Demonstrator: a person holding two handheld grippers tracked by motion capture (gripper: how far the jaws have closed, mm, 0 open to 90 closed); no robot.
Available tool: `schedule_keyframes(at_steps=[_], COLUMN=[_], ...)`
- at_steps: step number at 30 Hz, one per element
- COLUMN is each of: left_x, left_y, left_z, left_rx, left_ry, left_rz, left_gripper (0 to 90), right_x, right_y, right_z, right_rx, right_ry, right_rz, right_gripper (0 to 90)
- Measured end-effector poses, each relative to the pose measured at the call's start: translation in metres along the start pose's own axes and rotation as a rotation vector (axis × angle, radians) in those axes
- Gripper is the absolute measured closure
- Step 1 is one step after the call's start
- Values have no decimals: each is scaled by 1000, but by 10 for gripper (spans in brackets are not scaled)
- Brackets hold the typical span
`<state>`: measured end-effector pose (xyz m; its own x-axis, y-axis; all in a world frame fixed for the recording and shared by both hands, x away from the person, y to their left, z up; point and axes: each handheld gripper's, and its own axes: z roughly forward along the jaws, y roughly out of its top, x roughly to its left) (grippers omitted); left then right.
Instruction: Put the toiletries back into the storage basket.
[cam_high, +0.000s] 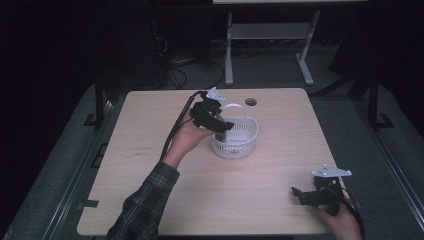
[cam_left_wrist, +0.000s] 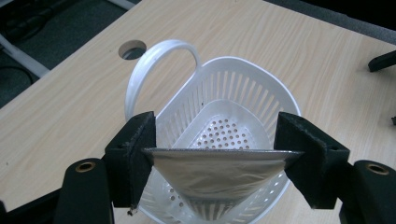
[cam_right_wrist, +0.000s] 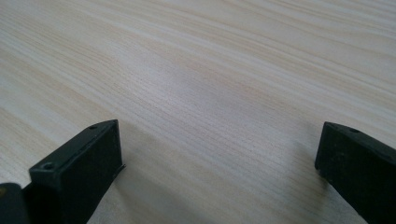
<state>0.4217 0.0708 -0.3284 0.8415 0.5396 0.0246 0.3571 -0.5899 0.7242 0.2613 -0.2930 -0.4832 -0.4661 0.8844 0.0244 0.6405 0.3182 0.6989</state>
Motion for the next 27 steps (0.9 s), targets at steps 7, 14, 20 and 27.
schedule_keyframes(at_steps=[7, 14, 20, 27], left_x=[3, 4, 3, 2], left_y=[-6, -10, -14, -17], left_z=[7, 13, 17, 22], left_rx=[17, 22, 23, 30], left_ry=[1, 5, 20, 14], left_rz=[-7, -13, -2, -3], left_gripper=[299, 298, 298, 298], right_x=[0, 0, 0, 0], right_y=[0, 0, 0, 0], right_z=[0, 0, 0, 0], right_rx=[0, 0, 1, 0], right_ry=[0, 0, 0, 0], right_rz=[1, 1, 1, 0], right_gripper=[0, 0, 0, 0])
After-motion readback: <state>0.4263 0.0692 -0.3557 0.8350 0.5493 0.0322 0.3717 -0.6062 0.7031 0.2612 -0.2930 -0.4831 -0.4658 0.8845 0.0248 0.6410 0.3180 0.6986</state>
